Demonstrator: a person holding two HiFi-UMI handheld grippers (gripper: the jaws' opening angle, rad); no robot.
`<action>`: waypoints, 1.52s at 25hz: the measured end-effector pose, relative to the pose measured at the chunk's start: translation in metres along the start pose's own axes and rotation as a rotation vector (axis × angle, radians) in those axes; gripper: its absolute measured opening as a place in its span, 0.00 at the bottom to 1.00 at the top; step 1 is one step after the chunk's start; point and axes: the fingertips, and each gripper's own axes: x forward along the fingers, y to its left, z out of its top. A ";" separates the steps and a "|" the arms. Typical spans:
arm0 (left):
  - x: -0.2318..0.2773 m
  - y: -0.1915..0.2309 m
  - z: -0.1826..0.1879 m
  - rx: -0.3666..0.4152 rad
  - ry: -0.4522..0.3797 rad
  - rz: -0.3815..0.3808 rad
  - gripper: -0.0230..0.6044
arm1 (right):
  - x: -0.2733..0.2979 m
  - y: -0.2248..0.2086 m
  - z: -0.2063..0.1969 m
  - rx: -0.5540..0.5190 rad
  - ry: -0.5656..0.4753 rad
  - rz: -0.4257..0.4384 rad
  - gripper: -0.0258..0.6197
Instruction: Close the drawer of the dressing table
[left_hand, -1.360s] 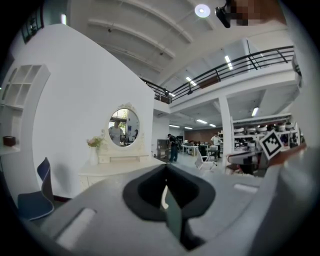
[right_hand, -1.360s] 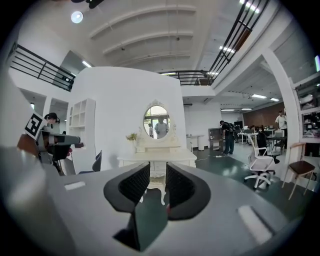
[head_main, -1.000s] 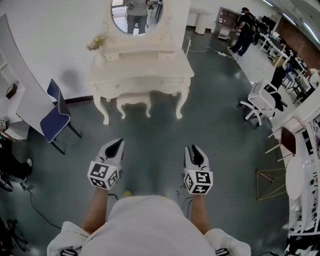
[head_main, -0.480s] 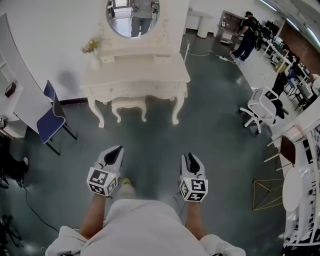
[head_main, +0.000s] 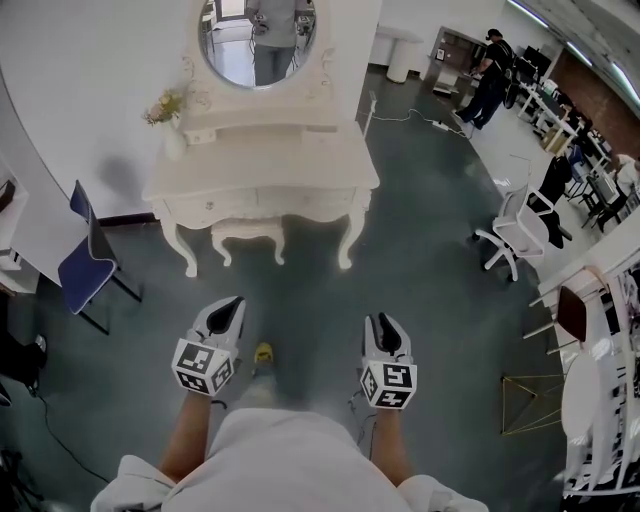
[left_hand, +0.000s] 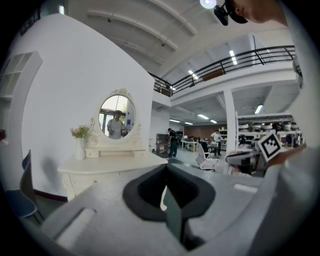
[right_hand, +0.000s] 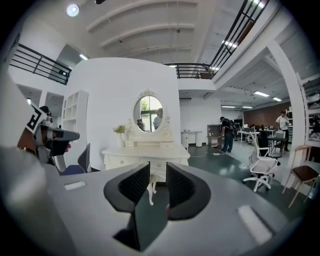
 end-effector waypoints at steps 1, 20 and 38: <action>0.011 0.010 0.002 -0.002 0.003 -0.009 0.04 | 0.012 -0.001 0.003 0.012 0.001 -0.010 0.19; 0.174 0.197 0.040 -0.054 0.029 -0.158 0.04 | 0.240 0.034 0.081 -0.005 0.020 -0.126 0.19; 0.290 0.264 0.046 -0.032 0.055 -0.133 0.04 | 0.386 -0.005 0.104 0.052 -0.014 -0.068 0.19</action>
